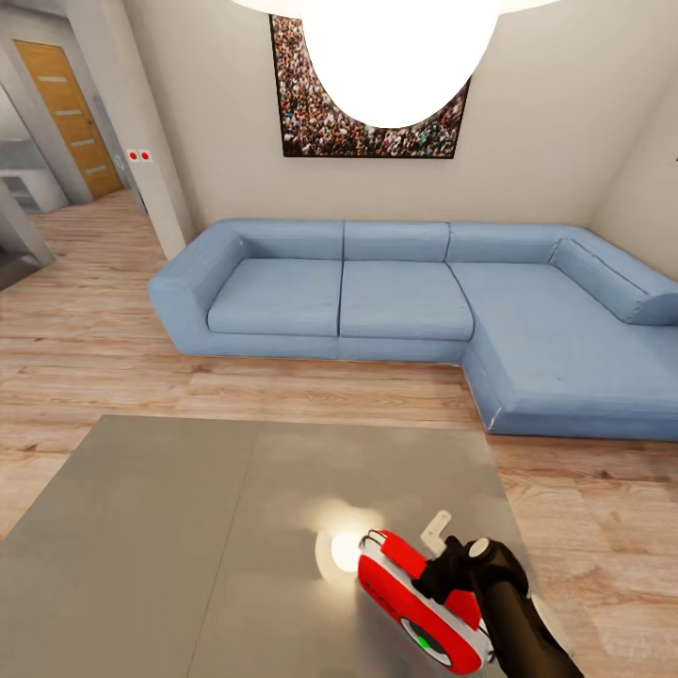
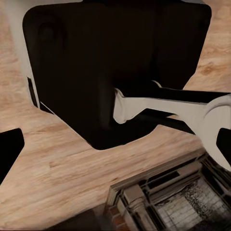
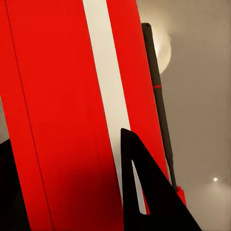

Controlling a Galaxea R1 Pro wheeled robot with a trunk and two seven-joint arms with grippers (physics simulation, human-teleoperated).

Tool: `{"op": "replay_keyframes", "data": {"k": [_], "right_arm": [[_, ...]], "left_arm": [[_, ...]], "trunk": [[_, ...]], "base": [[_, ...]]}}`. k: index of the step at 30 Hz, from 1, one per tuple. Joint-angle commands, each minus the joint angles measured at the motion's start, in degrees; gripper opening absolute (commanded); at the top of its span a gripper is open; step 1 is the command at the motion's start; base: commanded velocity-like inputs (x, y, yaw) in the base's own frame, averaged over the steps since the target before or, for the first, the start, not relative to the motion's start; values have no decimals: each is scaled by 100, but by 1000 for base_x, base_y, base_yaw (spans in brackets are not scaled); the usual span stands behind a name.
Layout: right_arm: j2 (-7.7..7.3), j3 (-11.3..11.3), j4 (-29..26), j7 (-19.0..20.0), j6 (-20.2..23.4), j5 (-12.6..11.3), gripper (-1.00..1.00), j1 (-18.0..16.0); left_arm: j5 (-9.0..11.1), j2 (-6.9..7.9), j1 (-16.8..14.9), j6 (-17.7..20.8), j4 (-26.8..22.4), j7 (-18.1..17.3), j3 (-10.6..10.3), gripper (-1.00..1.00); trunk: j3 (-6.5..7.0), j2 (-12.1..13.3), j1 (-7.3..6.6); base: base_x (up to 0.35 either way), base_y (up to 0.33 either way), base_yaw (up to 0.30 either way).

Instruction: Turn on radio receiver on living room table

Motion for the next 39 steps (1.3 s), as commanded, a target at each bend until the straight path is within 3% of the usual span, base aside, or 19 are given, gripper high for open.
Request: {"op": "replay_keyframes", "data": {"k": [1, 4, 9, 26, 31, 33, 35, 39], "right_arm": [[3, 10, 1, -3, 2, -4, -100, 0], [10, 59, 7, -6, 2, -5, -100, 0], [9, 130, 27, -6, 2, -104, -100, -2], [7, 164, 210, -41, -58, -143, -100, -7], [7, 167, 361, -230, -319, -145, -100, -5], [7, 167, 443, -268, -365, -149, -100, -7], [7, 168, 602, -348, -530, -153, -100, -7], [7, 168, 831, -586, -793, -154, -100, -8]], "left_arm": [[0, 2, 0, 1, 24, 1, 0, 100], [-9, 8, 0, -1, 130, 4, 0, 100], [-21, 1, 0, -15, 761, 10, 0, 100], [-55, -74, 0, -84, 2845, 41, -14, 100], [-61, -116, 0, -96, 3293, 53, -188, 100], [-61, -121, 0, -185, 3386, 103, -283, 100], [-51, -202, 0, -774, 3764, 432, -369, 100], [-52, -397, 0, -1241, 4346, 934, -384, 100]], "trunk": [[0, 0, 0], [0, 0, 0], [0, 0, 0], [305, 682, -374], [395, 882, -483], [431, 962, -527], [467, 1043, -571], [467, 1043, -571]], "base": [[0, 0, 0], [0, 0, 0], [0, 0, 0], [0, 0, 0], [0, 0, 0], [0, 0, 0], [0, 0, 0], [0, 0, 0]]}}
